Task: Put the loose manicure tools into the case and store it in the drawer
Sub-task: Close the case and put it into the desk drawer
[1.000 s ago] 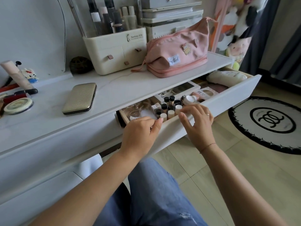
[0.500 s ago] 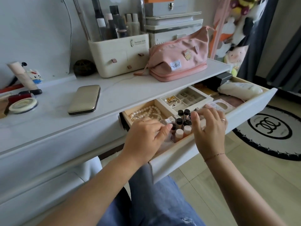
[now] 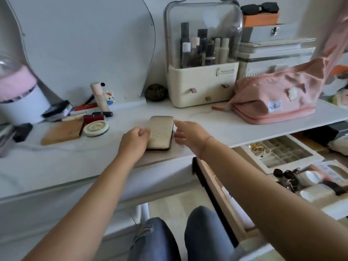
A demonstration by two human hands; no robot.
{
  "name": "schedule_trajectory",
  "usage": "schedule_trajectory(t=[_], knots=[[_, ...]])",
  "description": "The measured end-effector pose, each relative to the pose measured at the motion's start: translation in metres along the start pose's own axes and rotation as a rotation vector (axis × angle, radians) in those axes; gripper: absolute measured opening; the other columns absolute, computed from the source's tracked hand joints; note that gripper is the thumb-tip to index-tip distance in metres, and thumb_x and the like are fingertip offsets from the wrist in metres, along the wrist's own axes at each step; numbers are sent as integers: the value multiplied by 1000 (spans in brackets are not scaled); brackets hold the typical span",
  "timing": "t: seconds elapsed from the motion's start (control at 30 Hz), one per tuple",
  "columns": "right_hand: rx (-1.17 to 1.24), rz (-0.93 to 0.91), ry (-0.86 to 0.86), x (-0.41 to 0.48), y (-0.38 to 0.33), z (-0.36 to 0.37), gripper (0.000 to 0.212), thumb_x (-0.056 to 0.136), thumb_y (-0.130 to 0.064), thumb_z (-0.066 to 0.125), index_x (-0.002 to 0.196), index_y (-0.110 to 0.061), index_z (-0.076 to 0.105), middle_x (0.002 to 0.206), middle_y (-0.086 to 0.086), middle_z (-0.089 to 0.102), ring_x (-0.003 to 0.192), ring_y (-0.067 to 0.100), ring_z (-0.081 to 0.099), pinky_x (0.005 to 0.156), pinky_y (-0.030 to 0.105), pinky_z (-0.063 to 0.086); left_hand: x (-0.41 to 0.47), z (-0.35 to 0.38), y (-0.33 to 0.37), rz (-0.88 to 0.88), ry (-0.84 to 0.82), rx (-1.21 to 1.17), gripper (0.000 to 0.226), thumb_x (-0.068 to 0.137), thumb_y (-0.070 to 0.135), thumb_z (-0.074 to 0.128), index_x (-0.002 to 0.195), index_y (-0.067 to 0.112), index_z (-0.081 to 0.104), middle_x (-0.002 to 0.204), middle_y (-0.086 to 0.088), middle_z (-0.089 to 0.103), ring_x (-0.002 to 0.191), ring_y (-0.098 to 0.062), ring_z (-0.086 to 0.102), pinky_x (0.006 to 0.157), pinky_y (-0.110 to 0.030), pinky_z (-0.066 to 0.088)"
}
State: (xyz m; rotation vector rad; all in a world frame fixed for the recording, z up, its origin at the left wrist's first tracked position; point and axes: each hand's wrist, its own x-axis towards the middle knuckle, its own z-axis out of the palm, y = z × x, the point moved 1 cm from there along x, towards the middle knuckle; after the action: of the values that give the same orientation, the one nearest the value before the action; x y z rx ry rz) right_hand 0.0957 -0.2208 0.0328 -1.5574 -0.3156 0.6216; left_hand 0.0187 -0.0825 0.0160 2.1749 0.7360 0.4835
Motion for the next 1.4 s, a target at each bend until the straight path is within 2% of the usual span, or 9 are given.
schedule_trajectory(t=[0.17, 0.27, 0.5, 0.63, 0.8, 0.9, 1.0, 1.2, 1.4], knots=[[167, 120, 52, 18, -5, 1, 16, 93, -11, 51, 104, 1, 48, 77, 12, 50, 65, 21, 55, 63, 32, 56, 10, 7, -1, 62, 19, -132, 30, 90, 32, 54, 110, 13, 65, 109, -4, 66, 101, -20, 58, 81, -27, 40], [137, 166, 41, 12, -9, -14, 11, 93, -11, 54, 88, -2, 51, 72, 11, 51, 50, 16, 58, 41, 24, 53, 1, 13, 4, 97, 27, -245, 34, 88, 29, 58, 118, 13, 62, 114, 2, 63, 104, -13, 57, 87, -23, 40], [181, 107, 152, -44, -16, -129, 23, 92, -26, 54, 75, -10, 55, 60, 5, 53, 39, 11, 54, 40, 18, 48, -43, 64, 75, 284, -317, -458, 42, 88, 35, 58, 128, 22, 55, 119, 8, 61, 104, -1, 58, 92, -21, 45], [290, 123, 334, -91, -4, -205, 21, 92, -20, 54, 75, -8, 56, 51, 4, 54, 37, 9, 54, 39, 19, 50, -69, 116, 123, 472, -522, -381, 53, 87, 43, 57, 134, 20, 48, 130, 6, 55, 116, -4, 52, 103, -26, 40], [379, 150, 562, -125, 20, -270, 24, 95, -16, 50, 74, -4, 52, 41, 6, 52, 32, 11, 54, 35, 19, 48, -96, 167, 157, 732, -580, -234, 47, 88, 35, 59, 127, 9, 53, 118, 6, 50, 99, 12, 41, 84, 5, 23], [375, 181, 623, -123, 31, -288, 26, 96, -14, 48, 73, -1, 50, 53, 12, 48, 30, 13, 54, 32, 20, 46, -98, 193, 156, 736, -583, -139, 54, 89, 39, 56, 134, 12, 47, 137, 4, 45, 126, -6, 37, 98, -8, 20], [356, 211, 620, -110, 39, -293, 26, 97, -13, 45, 76, 1, 48, 65, 13, 46, 32, 17, 57, 32, 23, 48, -94, 209, 152, 749, -517, -46, 48, 89, 39, 55, 125, 7, 55, 132, 0, 51, 124, -15, 41, 93, -13, 23], [331, 258, 603, -84, 58, -301, 23, 97, -13, 46, 79, 1, 47, 67, 16, 50, 32, 19, 58, 34, 26, 50, -87, 224, 138, 736, -561, 90, 52, 91, 46, 49, 134, 16, 49, 140, 4, 46, 130, -12, 38, 107, -23, 25], [291, 293, 552, -73, 59, -304, 11, 97, -8, 44, 100, 2, 46, 75, 20, 53, 48, 26, 64, 37, 29, 53, -84, 229, 129, 780, -539, 123, 47, 95, 44, 42, 135, 20, 46, 141, 7, 44, 130, -9, 35, 99, -14, 18]])
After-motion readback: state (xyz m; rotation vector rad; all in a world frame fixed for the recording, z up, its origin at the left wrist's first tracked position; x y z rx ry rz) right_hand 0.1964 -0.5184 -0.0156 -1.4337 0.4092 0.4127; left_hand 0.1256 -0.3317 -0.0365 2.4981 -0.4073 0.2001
